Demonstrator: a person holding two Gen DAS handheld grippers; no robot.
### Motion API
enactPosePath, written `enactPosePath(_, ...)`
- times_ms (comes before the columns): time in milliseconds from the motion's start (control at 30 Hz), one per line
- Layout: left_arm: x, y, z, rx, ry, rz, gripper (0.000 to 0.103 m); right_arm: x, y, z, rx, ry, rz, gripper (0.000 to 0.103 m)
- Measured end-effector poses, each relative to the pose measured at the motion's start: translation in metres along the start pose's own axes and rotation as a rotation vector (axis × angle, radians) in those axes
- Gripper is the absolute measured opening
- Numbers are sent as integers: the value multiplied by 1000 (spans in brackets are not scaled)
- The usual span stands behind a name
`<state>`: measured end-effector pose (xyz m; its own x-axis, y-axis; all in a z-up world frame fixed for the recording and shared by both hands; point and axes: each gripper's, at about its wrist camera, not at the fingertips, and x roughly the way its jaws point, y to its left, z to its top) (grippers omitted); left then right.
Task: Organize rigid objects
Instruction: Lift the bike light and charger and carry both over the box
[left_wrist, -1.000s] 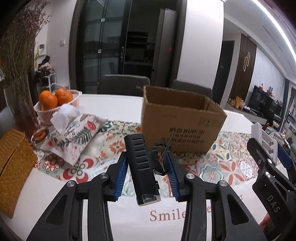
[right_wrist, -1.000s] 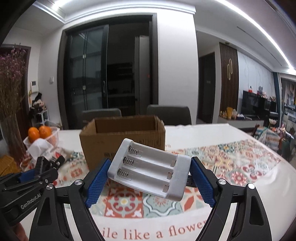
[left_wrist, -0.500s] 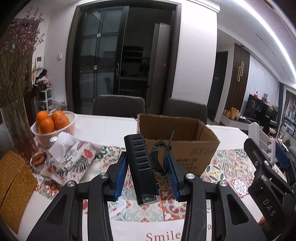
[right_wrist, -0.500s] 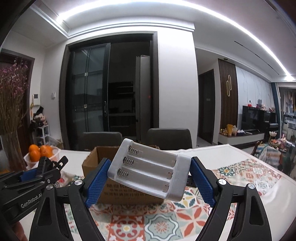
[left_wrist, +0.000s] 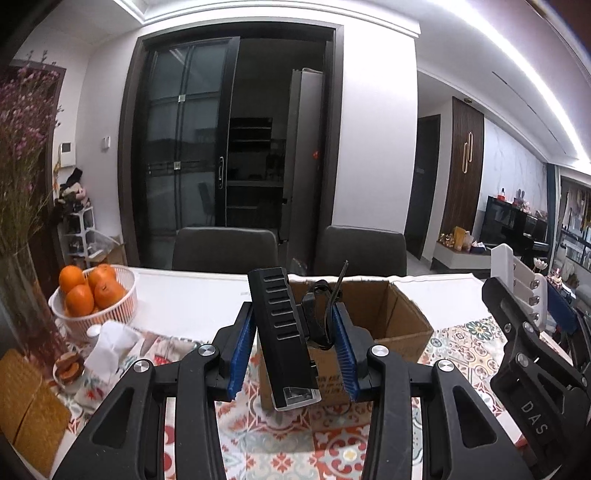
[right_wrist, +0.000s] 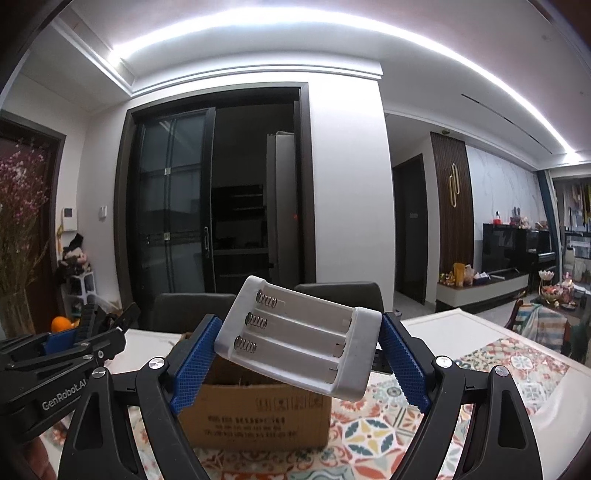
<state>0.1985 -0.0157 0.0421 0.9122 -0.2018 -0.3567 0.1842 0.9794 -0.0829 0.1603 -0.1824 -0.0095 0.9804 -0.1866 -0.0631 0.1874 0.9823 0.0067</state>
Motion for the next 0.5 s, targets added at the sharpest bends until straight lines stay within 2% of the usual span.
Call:
enactPosePath(200, 28, -2, 15, -9, 14, -10, 41, 21, -2, 9, 1, -21, -7, 87)
enactPosePath(500, 62, -11, 32, 43, 33, -12, 41, 62, -7, 15, 29, 48, 50, 87)
